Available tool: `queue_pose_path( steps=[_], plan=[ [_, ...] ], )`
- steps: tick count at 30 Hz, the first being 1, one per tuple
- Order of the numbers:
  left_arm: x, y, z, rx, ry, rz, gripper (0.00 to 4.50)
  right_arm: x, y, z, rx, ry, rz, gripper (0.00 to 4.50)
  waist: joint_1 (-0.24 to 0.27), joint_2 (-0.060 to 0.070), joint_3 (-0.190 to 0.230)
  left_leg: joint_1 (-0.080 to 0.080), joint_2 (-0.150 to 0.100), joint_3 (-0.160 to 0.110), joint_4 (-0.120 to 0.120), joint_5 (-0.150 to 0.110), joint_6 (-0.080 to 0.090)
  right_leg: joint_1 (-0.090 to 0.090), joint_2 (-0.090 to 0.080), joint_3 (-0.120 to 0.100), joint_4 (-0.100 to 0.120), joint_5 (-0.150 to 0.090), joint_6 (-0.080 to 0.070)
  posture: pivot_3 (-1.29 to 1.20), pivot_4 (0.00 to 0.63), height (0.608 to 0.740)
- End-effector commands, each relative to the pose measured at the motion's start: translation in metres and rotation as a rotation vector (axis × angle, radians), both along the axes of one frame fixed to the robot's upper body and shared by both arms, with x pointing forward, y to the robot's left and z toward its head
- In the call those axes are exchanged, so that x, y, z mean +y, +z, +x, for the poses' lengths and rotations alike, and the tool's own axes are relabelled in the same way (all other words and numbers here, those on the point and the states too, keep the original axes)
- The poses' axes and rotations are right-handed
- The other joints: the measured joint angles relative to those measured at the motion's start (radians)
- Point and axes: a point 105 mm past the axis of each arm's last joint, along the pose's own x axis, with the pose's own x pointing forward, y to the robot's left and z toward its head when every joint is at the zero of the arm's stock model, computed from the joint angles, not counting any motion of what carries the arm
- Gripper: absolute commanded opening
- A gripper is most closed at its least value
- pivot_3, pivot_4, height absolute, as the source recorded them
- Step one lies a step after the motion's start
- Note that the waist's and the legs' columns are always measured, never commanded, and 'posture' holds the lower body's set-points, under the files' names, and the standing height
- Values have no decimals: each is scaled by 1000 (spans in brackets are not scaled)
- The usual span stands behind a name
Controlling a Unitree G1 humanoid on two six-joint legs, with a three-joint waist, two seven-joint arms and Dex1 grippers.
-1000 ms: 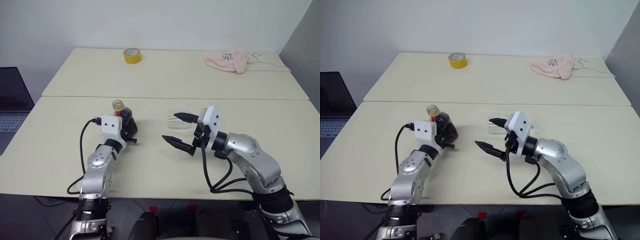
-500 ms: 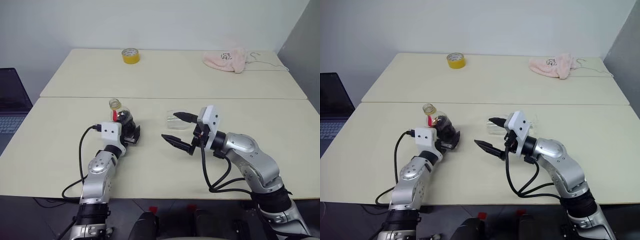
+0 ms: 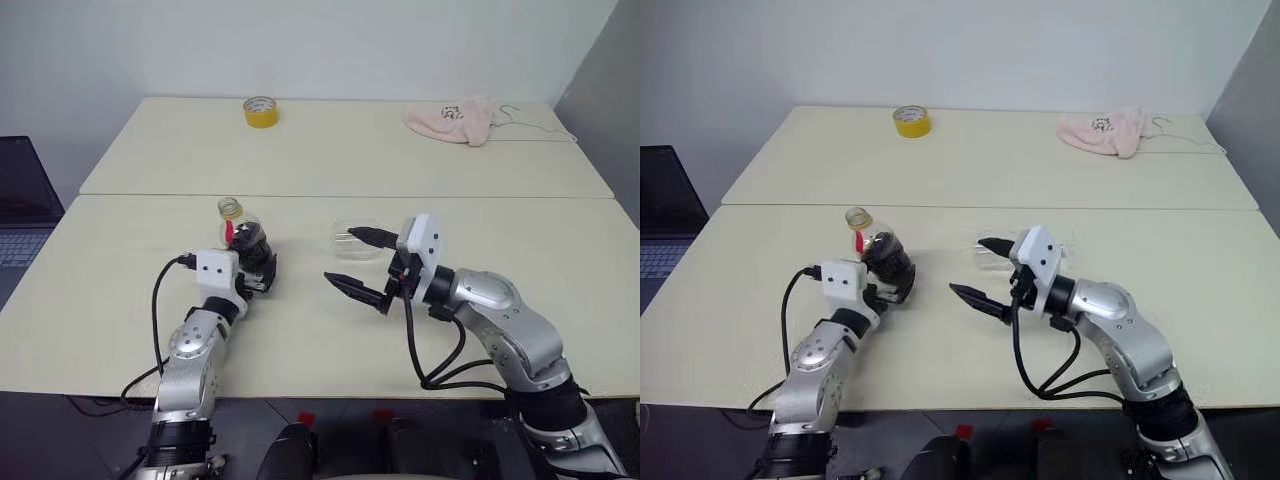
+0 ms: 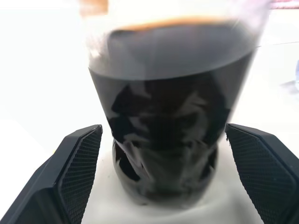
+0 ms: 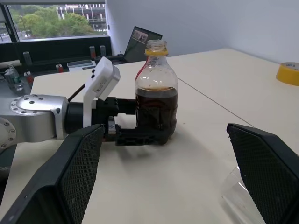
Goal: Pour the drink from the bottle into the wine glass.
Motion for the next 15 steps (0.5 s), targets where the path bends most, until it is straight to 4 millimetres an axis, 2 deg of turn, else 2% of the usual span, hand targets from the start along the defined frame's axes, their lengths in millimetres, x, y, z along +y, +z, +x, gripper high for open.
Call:
queue_pose_path(
  steps=[1, 12, 15],
  plan=[
    [6, 20, -6, -75, 21, 0, 4470, -4, 11, -7, -49, 3, 11, 4500, 0, 0, 0, 0, 0, 0, 0, 0, 0, 0, 0, 0, 0, 0, 0, 0, 150, 740],
    [12, 14, -34, -53, 52, 24, 4470, -19, 6, -18, -28, -11, -23, 4500, 2, 0, 0, 0, 0, 0, 0, 0, 0, 0, 0, 0, 0, 0, 0, 0, 150, 740],
    [5, 19, -49, -58, -14, 80, 4470, -26, 7, -22, -15, -25, -18, 4500, 2, 0, 0, 0, 0, 0, -1, 0, 0, 0, 0, 0, -1, 0, 0, 0, 150, 740]
  ],
)
